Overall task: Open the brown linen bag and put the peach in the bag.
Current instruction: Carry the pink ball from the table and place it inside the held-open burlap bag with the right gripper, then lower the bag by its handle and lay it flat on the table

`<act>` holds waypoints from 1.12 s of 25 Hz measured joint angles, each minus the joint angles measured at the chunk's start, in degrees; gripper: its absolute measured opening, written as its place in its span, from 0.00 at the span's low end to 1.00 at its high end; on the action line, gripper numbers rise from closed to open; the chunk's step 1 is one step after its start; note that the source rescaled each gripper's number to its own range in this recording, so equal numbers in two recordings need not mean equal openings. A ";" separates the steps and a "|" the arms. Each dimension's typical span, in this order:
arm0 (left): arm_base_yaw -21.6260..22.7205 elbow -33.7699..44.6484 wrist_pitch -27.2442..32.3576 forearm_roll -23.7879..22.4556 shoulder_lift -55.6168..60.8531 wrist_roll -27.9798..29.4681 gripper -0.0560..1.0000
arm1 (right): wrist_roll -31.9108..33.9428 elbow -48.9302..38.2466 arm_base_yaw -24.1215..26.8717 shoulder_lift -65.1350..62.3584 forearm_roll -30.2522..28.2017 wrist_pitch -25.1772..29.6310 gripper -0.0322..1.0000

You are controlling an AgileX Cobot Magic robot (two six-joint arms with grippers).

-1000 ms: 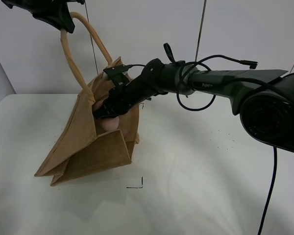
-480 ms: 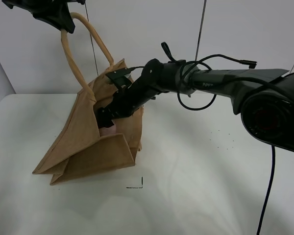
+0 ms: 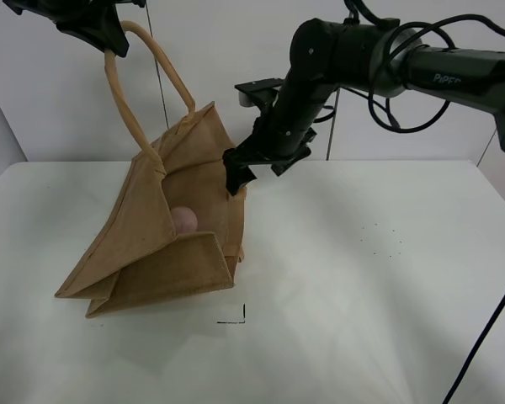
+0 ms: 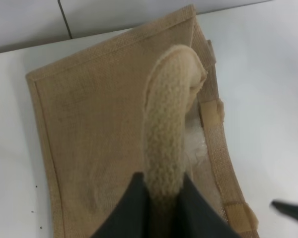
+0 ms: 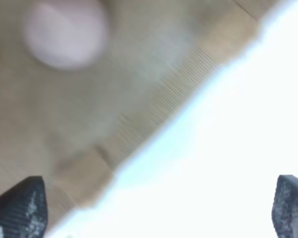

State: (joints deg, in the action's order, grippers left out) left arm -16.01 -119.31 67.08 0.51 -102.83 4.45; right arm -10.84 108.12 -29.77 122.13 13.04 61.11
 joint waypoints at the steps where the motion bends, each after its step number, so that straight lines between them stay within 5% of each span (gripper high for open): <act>1: 0.00 0.00 0.00 0.00 0.00 0.00 0.05 | 1.62 0.00 0.91 0.00 -0.71 1.04 1.00; 16: 0.00 0.00 0.00 0.00 0.00 0.00 0.05 | 5.56 0.00 24.81 0.11 -8.46 7.06 1.00; 28: 0.00 0.00 0.00 0.00 0.00 0.00 0.05 | 5.96 -0.96 21.77 -2.32 -9.11 8.53 1.00</act>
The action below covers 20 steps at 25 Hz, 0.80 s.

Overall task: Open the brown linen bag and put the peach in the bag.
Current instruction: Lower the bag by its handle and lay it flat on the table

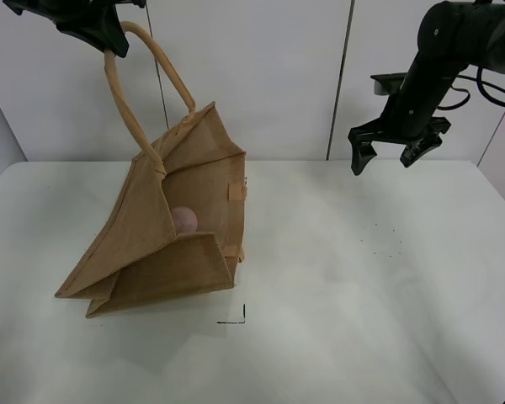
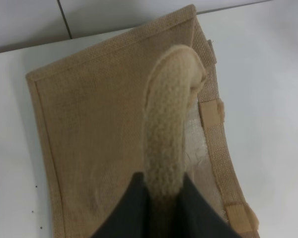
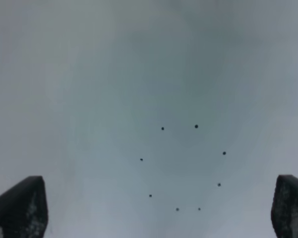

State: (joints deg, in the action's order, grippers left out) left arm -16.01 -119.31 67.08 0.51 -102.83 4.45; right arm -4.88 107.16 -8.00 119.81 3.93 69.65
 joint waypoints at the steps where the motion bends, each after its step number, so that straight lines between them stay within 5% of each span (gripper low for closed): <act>1: 0.00 0.00 0.00 0.00 0.00 0.00 0.05 | 0.45 -0.47 0.00 -0.49 -0.40 0.00 1.00; 8: 0.00 0.00 0.00 0.00 0.00 0.00 0.05 | 1.54 -12.28 0.59 -9.17 -1.76 -0.05 1.00; 20: 0.00 0.00 0.00 0.00 0.00 0.00 0.05 | 1.53 -51.69 0.59 -49.00 -0.84 0.00 1.00</act>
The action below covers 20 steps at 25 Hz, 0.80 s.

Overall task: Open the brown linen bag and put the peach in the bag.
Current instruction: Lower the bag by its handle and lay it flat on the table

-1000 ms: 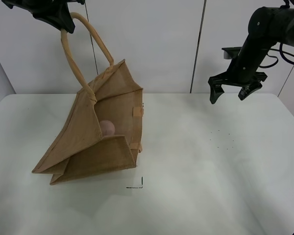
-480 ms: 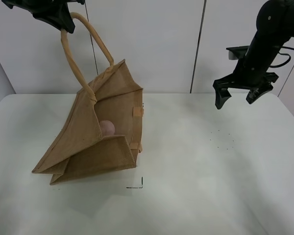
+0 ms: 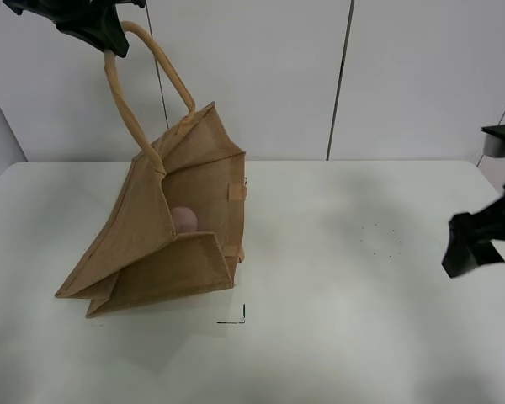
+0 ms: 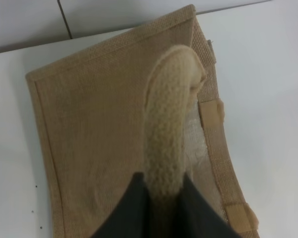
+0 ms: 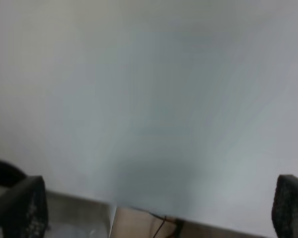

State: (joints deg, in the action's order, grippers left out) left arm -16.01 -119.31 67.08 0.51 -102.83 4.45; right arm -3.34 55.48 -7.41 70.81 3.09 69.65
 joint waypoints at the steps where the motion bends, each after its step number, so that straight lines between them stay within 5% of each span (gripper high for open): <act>1: 0.00 0.00 0.00 0.00 0.00 0.00 0.05 | -0.05 -2.54 0.00 -3.86 0.00 -0.05 1.00; 12: 0.00 0.00 0.00 0.05 0.00 0.00 0.05 | -0.05 -26.00 0.00 -44.03 0.30 -9.92 1.00; 20: 0.00 0.00 0.00 0.05 0.00 0.00 0.05 | -0.24 -26.80 0.00 -55.28 0.03 -10.53 1.00</act>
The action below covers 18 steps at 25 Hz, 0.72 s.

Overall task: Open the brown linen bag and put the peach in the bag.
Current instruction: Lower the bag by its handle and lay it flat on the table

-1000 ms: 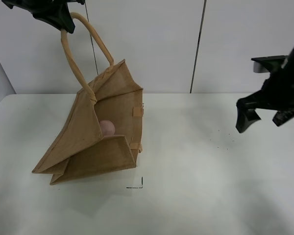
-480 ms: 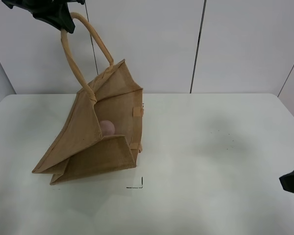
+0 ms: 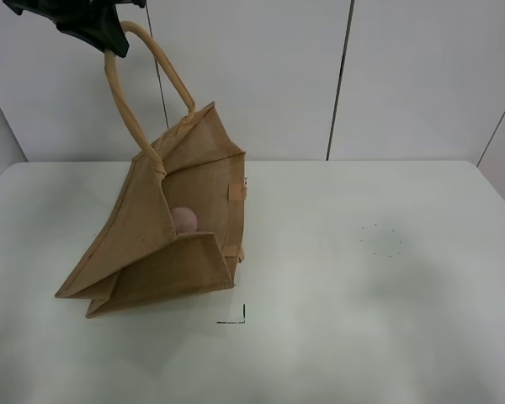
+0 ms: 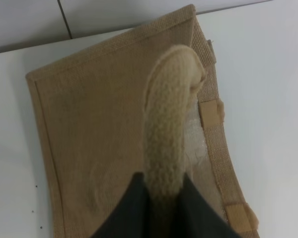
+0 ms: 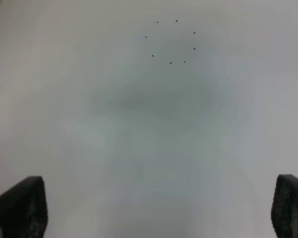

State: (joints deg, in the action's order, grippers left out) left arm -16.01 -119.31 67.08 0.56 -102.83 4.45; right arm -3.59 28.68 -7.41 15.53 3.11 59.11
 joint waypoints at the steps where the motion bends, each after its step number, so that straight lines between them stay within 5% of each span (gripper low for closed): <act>1: 0.00 0.00 0.00 0.00 0.00 0.00 0.05 | 0.00 0.00 0.00 0.00 0.00 0.00 1.00; 18: 0.00 0.18 0.00 0.00 0.00 0.00 0.05 | -0.18 -0.06 4.92 -1.70 0.17 0.00 1.00</act>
State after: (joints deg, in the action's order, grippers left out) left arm -16.01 -119.12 67.08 0.56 -102.83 4.45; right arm -3.76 28.62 -2.49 13.83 3.29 59.11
